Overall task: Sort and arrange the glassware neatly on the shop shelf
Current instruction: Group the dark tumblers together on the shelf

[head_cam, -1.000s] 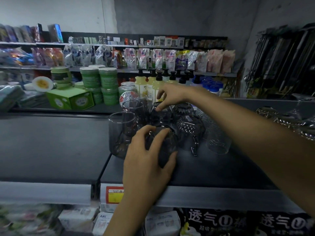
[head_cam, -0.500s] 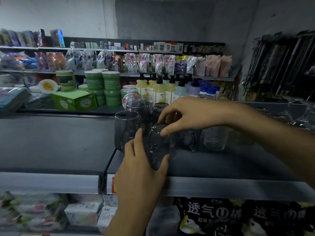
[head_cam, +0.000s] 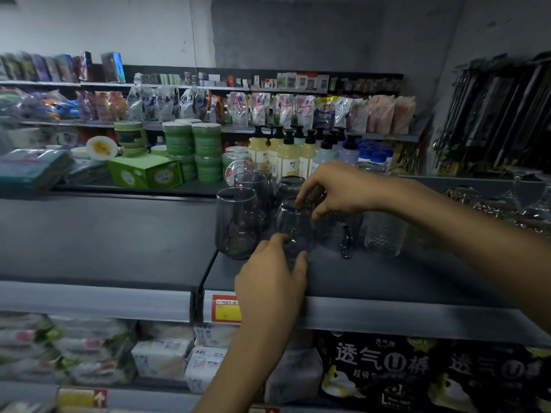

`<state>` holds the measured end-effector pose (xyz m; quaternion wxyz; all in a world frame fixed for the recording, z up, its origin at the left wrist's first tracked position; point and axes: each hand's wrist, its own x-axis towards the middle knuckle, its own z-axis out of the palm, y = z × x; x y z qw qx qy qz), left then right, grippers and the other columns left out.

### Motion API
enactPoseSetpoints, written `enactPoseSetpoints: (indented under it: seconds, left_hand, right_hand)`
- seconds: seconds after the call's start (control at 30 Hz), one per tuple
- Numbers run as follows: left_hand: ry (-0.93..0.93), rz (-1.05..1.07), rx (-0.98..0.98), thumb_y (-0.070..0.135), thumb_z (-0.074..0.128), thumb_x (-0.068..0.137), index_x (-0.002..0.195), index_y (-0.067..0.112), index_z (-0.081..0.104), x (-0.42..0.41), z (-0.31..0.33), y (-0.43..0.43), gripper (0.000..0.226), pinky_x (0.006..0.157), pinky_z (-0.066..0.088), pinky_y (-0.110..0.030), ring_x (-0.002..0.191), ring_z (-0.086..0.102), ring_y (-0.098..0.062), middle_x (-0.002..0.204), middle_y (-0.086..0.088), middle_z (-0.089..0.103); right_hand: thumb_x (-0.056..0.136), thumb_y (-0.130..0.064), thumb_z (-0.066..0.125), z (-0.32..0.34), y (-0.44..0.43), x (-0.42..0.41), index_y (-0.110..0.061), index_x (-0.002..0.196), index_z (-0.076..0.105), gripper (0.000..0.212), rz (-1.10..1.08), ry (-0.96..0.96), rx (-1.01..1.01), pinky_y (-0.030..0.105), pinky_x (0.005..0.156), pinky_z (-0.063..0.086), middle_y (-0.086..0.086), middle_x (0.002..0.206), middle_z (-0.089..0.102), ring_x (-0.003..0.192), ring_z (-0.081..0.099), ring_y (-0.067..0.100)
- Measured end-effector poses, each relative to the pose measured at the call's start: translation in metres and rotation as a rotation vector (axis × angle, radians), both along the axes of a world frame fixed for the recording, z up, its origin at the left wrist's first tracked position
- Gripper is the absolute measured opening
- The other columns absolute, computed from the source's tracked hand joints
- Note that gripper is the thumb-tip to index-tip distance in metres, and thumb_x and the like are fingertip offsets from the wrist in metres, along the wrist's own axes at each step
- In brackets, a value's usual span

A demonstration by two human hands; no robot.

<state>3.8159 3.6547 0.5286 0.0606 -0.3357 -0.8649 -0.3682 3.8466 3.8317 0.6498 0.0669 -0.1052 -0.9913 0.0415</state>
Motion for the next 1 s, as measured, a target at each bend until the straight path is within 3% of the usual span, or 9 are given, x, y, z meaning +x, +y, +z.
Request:
enactPoseSetpoints:
  seconds: [0.23,0.47,0.6,0.73,0.8,0.9,1.0]
  left_hand:
    - [-0.029,0.026,-0.046,0.041,0.058,0.102,0.122,0.027,0.066,-0.007,0.009,0.018,0.026,0.082,0.046,-0.036,0.113,0.064,-0.029,0.125,0.0,0.068]
    - [-0.047,-0.006,-0.019,0.043,0.062,0.1,0.113,0.028,0.067,-0.012,0.008,0.024,0.021,0.074,0.039,-0.032,0.109,0.066,-0.026,0.116,0.002,0.071]
    - [-0.042,-0.02,-0.023,0.047,0.061,0.1,0.112,0.031,0.066,-0.013,0.006,0.026,0.021,0.071,0.038,-0.031,0.106,0.066,-0.025,0.115,0.003,0.071]
    - [-0.044,-0.04,0.022,0.052,0.062,0.097,0.107,0.034,0.067,-0.018,-0.003,0.025,0.021,0.071,0.045,-0.033,0.098,0.068,-0.022,0.114,0.007,0.071]
    - [-0.008,-0.035,0.03,0.055,0.061,0.096,0.106,0.035,0.068,-0.018,-0.006,0.025,0.024,0.071,0.043,-0.031,0.1,0.068,-0.022,0.12,0.008,0.067]
    - [0.038,-0.012,0.006,0.055,0.059,0.096,0.11,0.035,0.069,-0.017,-0.007,0.027,0.026,0.075,0.046,-0.034,0.111,0.065,-0.023,0.138,0.008,0.058]
    - [0.041,-0.003,0.004,0.053,0.059,0.097,0.109,0.035,0.068,-0.018,-0.009,0.03,0.024,0.077,0.048,-0.036,0.112,0.065,-0.023,0.14,0.008,0.058]
  right_hand:
    - [0.076,-0.011,0.088,-0.004,0.013,-0.007,-0.022,0.119,0.076,0.046,-0.039,0.019,-0.031,0.033,0.093,0.059,-0.003,0.117,0.076,0.101,0.071,0.009]
    - [0.081,-0.005,0.083,-0.003,0.019,-0.009,-0.024,0.117,0.076,0.042,-0.053,0.01,-0.073,0.036,0.095,0.059,-0.003,0.117,0.076,0.103,0.07,0.009]
    - [0.092,0.002,0.068,0.001,0.016,-0.003,-0.018,0.124,0.074,0.038,-0.05,0.014,-0.064,0.026,0.092,0.053,0.0,0.126,0.072,0.103,0.064,0.005]
    - [0.095,-0.003,0.066,0.015,0.011,0.018,-0.016,0.127,0.071,0.035,-0.101,0.107,-0.021,0.036,0.102,0.054,0.002,0.13,0.07,0.111,0.064,0.01]
    - [0.094,-0.014,0.071,0.018,0.005,0.034,-0.017,0.129,0.07,0.035,-0.116,0.103,0.033,0.034,0.1,0.053,0.001,0.13,0.07,0.111,0.065,0.012]
    - [0.088,-0.039,0.078,0.01,-0.003,0.051,-0.019,0.132,0.067,0.049,-0.154,0.012,0.097,0.03,0.093,0.051,0.001,0.129,0.07,0.111,0.065,0.017]
    - [0.077,-0.05,0.084,-0.002,-0.003,0.056,-0.021,0.137,0.062,0.07,-0.221,-0.071,0.129,0.037,0.1,0.051,0.003,0.134,0.066,0.12,0.061,0.023]
